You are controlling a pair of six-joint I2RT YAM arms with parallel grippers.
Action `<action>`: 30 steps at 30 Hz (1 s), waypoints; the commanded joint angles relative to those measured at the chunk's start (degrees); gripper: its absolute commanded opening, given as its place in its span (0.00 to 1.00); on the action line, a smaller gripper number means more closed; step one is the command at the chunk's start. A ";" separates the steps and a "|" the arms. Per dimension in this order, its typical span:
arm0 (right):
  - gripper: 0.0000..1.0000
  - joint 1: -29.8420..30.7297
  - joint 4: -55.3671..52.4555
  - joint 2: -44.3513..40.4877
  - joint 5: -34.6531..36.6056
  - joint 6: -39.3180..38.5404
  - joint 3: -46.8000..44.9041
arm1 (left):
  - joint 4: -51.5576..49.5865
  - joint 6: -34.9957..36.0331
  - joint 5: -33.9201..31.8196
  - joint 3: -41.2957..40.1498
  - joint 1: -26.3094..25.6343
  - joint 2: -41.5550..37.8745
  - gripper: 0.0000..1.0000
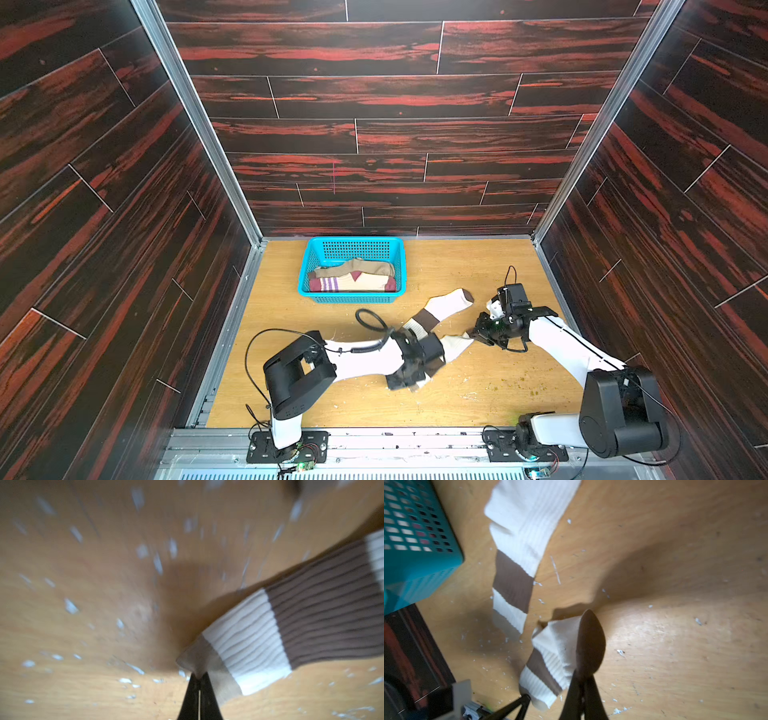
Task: Place the socks together as a pair
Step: Pick up the sock at the center of the board, then place the sock in the sock.
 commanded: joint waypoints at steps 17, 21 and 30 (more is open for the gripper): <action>0.00 -1.46 -0.05 9.94 -4.04 -4.48 25.44 | -2.34 14.68 -8.34 12.78 9.23 -8.75 0.02; 0.00 -2.09 0.78 15.89 -4.37 -4.77 28.89 | 1.50 15.97 -6.51 10.83 12.14 -7.57 0.02; 0.00 -5.43 5.60 30.81 -8.53 -5.14 33.60 | 10.73 17.55 -0.36 10.94 15.68 1.86 0.01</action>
